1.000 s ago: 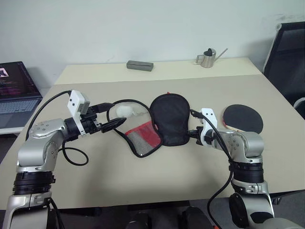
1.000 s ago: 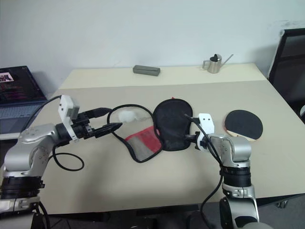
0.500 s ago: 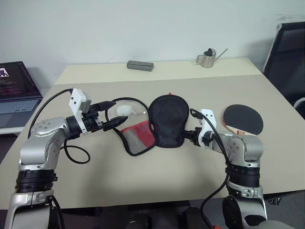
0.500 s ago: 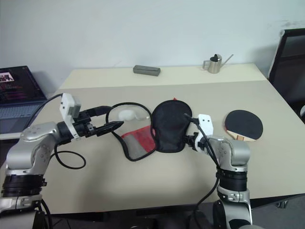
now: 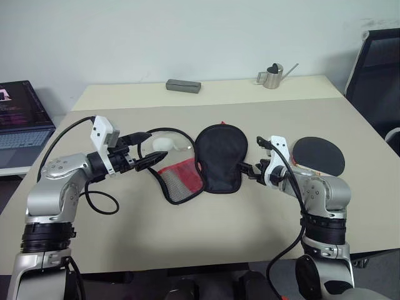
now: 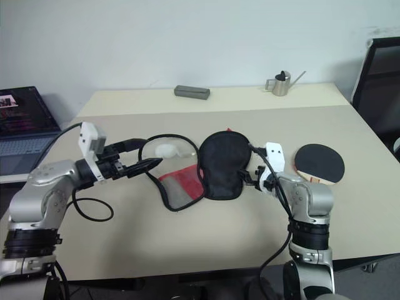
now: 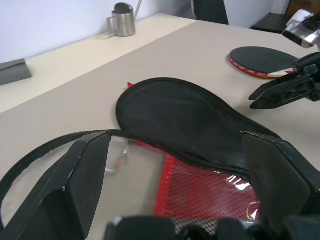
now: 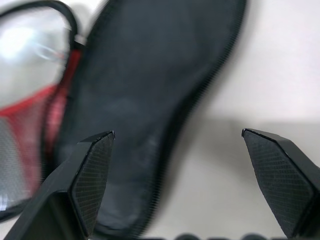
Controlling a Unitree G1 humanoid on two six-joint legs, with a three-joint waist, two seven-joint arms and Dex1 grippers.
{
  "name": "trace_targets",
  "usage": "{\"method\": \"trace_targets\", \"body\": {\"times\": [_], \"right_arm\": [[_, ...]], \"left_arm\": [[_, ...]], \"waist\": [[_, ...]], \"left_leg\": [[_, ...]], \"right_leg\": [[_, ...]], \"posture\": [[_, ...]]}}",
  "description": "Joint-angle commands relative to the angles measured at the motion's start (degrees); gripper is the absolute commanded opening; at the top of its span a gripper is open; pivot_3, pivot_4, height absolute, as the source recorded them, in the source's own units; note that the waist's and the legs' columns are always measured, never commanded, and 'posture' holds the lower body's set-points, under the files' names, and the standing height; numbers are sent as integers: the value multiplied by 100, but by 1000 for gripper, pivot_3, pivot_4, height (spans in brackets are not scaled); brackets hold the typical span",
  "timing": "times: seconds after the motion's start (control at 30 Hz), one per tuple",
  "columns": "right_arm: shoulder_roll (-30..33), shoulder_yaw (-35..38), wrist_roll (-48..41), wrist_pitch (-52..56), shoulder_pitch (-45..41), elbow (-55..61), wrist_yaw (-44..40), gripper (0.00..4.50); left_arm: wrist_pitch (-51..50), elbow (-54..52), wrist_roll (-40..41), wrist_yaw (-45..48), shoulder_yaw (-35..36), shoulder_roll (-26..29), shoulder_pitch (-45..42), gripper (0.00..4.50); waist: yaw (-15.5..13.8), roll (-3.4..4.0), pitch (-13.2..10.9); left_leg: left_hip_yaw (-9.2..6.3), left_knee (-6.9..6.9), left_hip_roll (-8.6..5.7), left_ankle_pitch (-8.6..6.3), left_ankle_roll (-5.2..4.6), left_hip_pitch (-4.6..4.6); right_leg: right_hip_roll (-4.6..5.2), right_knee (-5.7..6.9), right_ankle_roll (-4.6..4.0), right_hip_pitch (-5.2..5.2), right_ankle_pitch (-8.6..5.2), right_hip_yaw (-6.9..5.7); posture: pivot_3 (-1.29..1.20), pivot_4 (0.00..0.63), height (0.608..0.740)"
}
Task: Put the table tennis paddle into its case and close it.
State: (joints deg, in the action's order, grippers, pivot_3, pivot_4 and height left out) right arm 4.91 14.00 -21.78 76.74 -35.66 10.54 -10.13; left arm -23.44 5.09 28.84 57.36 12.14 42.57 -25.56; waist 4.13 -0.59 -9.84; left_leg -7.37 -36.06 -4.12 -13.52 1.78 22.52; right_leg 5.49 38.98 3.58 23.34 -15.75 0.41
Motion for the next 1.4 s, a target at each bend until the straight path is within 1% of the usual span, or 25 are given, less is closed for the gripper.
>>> {"method": "trace_targets", "body": {"times": [0.03,0.27,0.57,0.73,0.83,1.13,1.17,1.2,1.4], "right_arm": [[-22,-11,-170,-61,-16,280,-50,4483],[13,-329,-78,-418,196,29,-85,4483],[81,-896,170,-1185,299,-444,-146,4483],[80,-1009,213,-1326,370,-482,-156,4483],[83,-1036,238,-1369,387,-488,-146,3909],[208,-1210,306,-1534,411,-465,-172,616],[234,-1243,320,-1562,411,-465,-182,276],[261,-1275,333,-1591,409,-465,-195,40],[446,-1375,389,-1682,330,-500,-283,40]], "left_arm": [[52,-98,61,-85,295,96,105,4500],[28,-212,76,-135,276,56,163,4500],[50,-172,56,-119,209,67,74,4500],[63,-163,50,-111,195,59,60,4500],[65,-163,50,-106,191,57,60,4500],[70,-176,48,-109,196,56,80,4500],[71,-175,47,-109,196,56,82,4500],[71,-176,47,-109,196,57,83,4500],[78,-171,43,-98,192,63,75,4500]], "waist": [[-3,0,0],[-42,0,0],[-46,0,0],[-47,-1,0],[-48,0,0],[-55,-1,0],[-55,0,0],[-55,-1,0],[-72,-1,0]], "left_leg": [[0,0,0,0,0,0],[-1,0,0,0,0,0],[0,0,0,0,0,0],[0,0,0,0,0,0],[0,0,0,0,0,0],[0,0,0,0,0,0],[0,0,0,0,1,0],[0,0,0,0,0,0],[0,0,0,0,1,0]], "right_leg": [[0,0,0,0,0,0],[0,0,0,0,0,0],[0,0,0,0,0,0],[0,-1,0,0,0,0],[0,-1,0,0,0,0],[0,-1,0,0,0,-1],[0,-1,0,0,0,-1],[0,-1,0,0,0,-1],[0,-1,0,0,0,-1]], "posture": [[0,150,740],[0,150,740],[0,150,740],[0,150,740],[0,150,740],[0,150,740],[0,150,740],[0,150,740],[0,150,740]]}}
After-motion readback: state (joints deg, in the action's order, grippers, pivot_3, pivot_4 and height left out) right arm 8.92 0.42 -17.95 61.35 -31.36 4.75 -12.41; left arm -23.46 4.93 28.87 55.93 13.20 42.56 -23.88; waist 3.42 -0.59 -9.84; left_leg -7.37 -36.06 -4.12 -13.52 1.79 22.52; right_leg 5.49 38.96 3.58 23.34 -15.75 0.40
